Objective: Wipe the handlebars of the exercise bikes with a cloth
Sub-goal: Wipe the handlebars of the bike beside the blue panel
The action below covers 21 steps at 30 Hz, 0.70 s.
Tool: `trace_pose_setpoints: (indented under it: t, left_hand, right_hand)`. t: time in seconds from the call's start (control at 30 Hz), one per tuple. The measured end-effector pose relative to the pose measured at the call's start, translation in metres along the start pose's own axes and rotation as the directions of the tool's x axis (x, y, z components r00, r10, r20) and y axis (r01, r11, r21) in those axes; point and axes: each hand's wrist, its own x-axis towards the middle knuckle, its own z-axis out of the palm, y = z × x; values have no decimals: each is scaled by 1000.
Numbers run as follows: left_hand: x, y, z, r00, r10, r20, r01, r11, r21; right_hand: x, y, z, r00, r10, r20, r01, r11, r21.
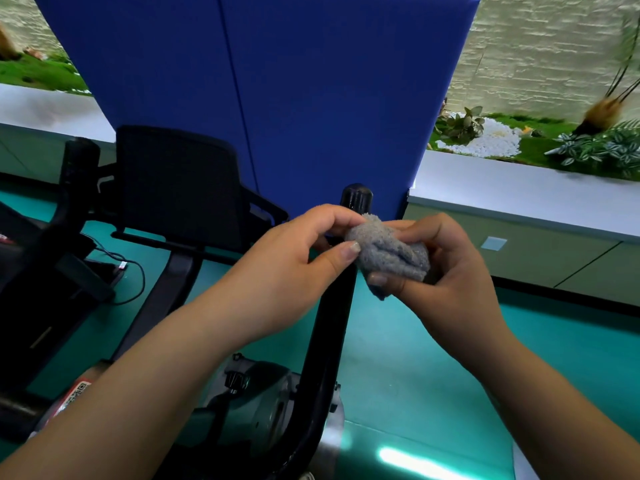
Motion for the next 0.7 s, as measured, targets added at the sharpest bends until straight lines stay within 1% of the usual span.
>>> trace_pose_setpoints:
  t: [0.07, 0.13, 0.17, 0.2, 0.27, 0.33, 0.4, 0.5, 0.6, 0.7]
  left_hand:
    - [1, 2, -6, 996, 46, -73, -33, 985, 169]
    - [1, 3, -16, 974, 159, -163, -95, 935, 341]
    - [1, 1, -22, 954, 228, -194, -119, 884, 452]
    - [2, -2, -28, 939, 273, -208, -121, 830, 544]
    - [5, -9, -40, 933, 286, -217, -79, 753, 653]
    - [7, -15, -47, 942, 260, -211, -43, 717, 695]
    - [10, -21, -48, 943, 267, -199, -47, 698, 715]
    - [10, -27, -45, 937, 283, -204, -57, 701, 711]
    - [8, -29, -41, 934, 278, -224, -52, 726, 686]
    - [9, -29, -40, 942, 265, -205, -52, 719, 693]
  right_hand:
    - [4, 3, 0, 995, -14, -98, 10, 999, -37]
    - [11, 6, -3, 981, -39, -192, 21, 995, -96]
    - [16, 6, -5, 975, -77, -208, 44, 986, -159]
    - [21, 7, -7, 972, -138, -192, 86, 963, -256]
    - [29, 10, -5, 960, -246, -131, 168, 885, -434]
    - [33, 12, 1, 955, -280, -99, 193, 838, -511]
    - [31, 16, 5, 948, -309, -80, 217, 805, -552]
    - [17, 24, 6, 944, -325, -64, 235, 792, -563]
    - [19, 24, 4, 926, -364, -103, 246, 786, -566]
    - [36, 19, 2, 906, -390, -168, 236, 790, -566]
